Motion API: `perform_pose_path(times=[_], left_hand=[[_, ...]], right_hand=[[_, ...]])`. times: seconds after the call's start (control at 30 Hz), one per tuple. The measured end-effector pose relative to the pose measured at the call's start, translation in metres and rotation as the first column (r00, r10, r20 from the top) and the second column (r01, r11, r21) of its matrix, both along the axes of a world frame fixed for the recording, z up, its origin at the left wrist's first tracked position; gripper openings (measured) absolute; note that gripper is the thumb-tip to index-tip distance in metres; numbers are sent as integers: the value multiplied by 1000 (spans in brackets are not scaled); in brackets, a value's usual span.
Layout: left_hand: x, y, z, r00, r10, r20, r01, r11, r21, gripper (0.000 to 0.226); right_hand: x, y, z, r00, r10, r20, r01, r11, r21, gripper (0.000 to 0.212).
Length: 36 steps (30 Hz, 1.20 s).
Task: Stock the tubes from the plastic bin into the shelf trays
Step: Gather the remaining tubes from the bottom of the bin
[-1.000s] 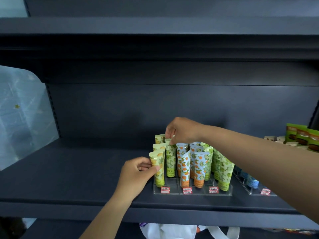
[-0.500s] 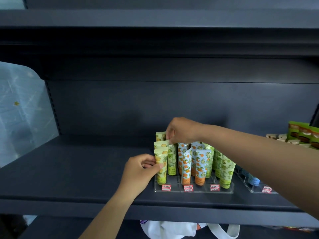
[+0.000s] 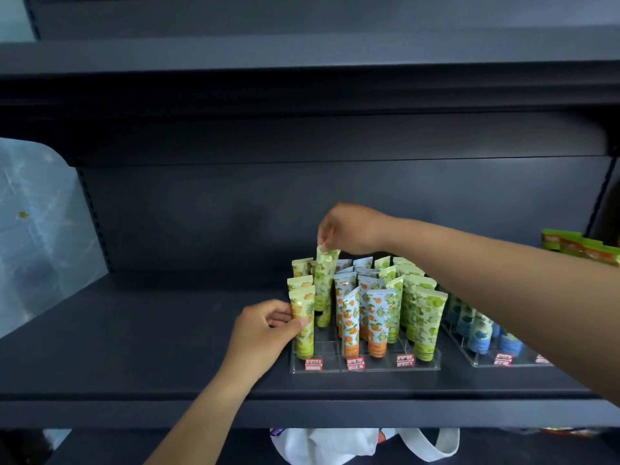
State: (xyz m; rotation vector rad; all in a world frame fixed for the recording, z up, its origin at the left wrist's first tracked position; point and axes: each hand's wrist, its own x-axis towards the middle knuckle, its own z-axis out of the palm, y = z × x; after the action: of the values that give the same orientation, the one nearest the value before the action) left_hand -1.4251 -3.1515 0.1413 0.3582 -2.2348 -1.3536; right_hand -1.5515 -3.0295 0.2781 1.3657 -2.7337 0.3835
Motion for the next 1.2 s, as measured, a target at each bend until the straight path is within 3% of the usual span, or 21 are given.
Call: perform_pose_path(times=[0.37,0.53,0.77,1.2], left_hand=[[4,2,7,998,41,46,-34,990,-135,12],[5,3,12,997,56,57,-49,992,-119,15],[18,13,13,973,225,-53,-231,961,-153,31],[33,31,2,984,176,-2,-171,953,-250,26]], right_hand=[[4,77,47,992,-68,-111,33,956,-291,10],[9,113,39,994,-81,-79,59,966,-252,7],[15,134,6,998,-68,-9,65,979,-195,5],[10,129,-39,996,-36,86,56,967,-248,6]])
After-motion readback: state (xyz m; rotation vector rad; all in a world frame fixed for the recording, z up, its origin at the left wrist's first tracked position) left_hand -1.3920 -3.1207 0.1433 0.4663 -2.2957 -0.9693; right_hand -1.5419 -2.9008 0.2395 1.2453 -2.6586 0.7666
